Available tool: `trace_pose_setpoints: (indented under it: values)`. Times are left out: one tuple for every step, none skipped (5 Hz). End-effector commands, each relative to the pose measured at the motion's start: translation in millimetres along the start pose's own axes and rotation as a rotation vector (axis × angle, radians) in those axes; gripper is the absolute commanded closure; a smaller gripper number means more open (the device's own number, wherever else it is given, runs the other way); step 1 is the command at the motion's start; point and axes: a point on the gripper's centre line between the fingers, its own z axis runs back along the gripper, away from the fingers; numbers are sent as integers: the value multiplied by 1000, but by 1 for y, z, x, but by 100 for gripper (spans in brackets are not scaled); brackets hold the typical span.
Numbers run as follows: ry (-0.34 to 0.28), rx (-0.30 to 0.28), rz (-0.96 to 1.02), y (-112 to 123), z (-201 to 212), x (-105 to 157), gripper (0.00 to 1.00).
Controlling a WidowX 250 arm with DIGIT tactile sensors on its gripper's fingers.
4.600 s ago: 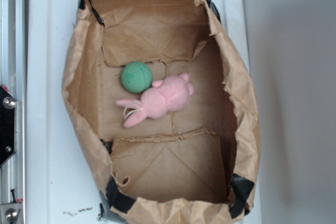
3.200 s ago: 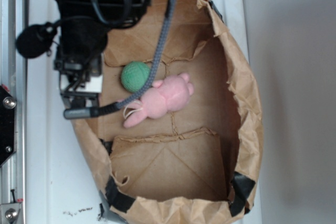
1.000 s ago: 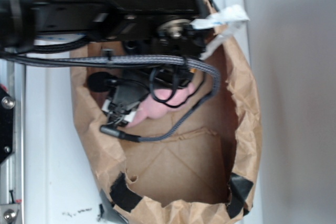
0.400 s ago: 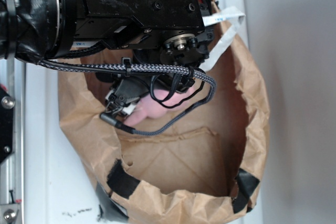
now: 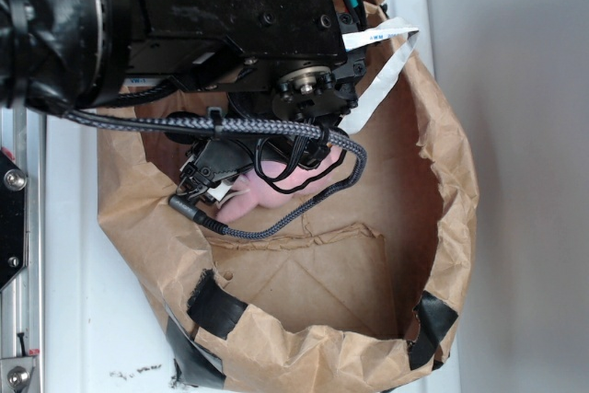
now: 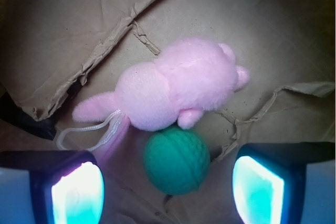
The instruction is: Grab the green ball.
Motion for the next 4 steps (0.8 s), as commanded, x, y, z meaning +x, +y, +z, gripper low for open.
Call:
trace_pose_setpoints:
  values:
    - [-37, 55, -14, 1, 1, 5, 0]
    - [-84, 38, -25, -36, -9, -8, 0]
    - [-94, 27, -39, -38, -23, -5, 0]
    - [-76, 60, -47, -70, -31, -22, 0]
